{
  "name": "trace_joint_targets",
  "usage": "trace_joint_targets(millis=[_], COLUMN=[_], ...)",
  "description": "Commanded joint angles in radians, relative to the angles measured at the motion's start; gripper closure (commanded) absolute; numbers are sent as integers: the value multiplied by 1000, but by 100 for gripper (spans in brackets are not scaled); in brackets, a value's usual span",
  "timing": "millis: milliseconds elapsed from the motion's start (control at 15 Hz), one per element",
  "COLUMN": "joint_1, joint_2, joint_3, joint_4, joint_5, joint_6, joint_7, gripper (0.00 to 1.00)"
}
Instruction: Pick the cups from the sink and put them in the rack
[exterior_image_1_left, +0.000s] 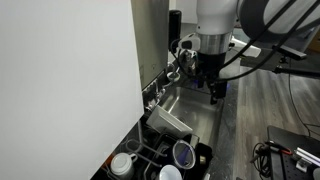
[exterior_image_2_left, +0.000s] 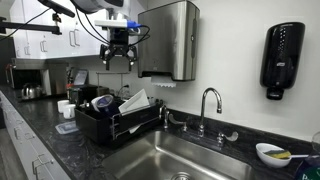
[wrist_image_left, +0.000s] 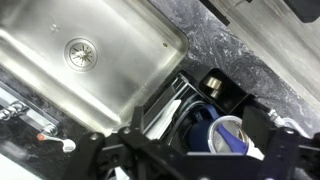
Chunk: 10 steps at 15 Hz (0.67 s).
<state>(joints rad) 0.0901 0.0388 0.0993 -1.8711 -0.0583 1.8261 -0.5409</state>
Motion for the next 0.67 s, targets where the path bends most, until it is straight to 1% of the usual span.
trace_joint_targets(millis=[0,600], joint_1=[-33,-107], joint_2=[-68,-194], joint_3=[-37,-136], joint_4=[-28,-113], joint_5=[17,24], joint_6=[-28,-15], joint_7=[126,457], gripper=[0,0])
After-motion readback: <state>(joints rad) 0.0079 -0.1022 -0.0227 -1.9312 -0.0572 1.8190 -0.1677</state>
